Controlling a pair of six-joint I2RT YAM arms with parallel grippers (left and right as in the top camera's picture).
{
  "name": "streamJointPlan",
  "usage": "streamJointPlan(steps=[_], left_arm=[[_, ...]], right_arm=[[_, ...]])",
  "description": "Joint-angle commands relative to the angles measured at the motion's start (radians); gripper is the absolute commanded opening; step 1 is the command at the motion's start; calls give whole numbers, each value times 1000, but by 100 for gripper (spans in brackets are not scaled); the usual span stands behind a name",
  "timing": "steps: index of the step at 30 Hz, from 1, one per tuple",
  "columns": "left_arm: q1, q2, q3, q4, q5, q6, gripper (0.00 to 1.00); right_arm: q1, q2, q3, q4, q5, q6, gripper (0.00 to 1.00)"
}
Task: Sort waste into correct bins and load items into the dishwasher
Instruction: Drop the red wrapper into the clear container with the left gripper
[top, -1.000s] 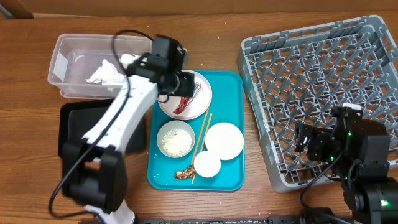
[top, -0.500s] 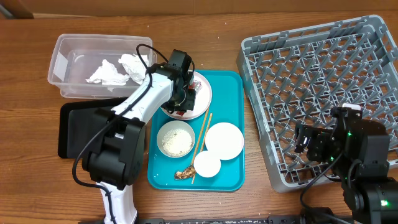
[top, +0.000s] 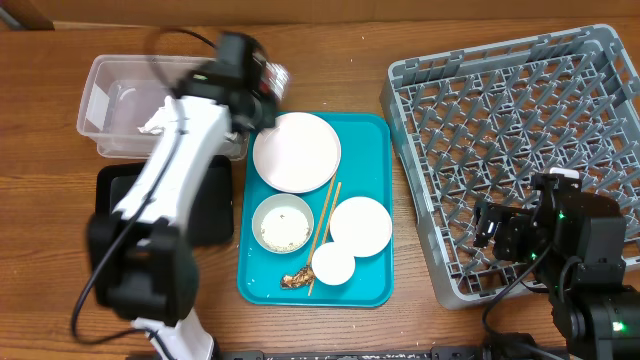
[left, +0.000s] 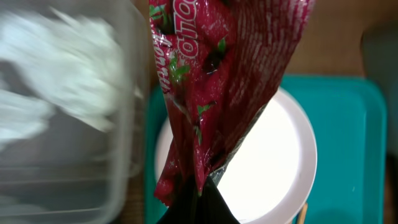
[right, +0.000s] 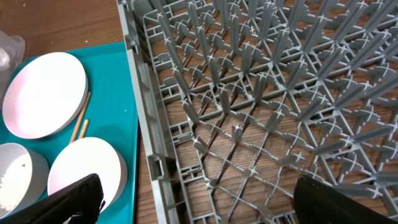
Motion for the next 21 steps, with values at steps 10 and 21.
streamJointPlan(steps=[10,21], left_arm=[[202,-19,25,19,-14,5,43],[192,-14,24,-24,-13,5,58]], right_arm=[[2,-8,29,5,6,-6,100],[2,-8,29,5,6,-6,100]])
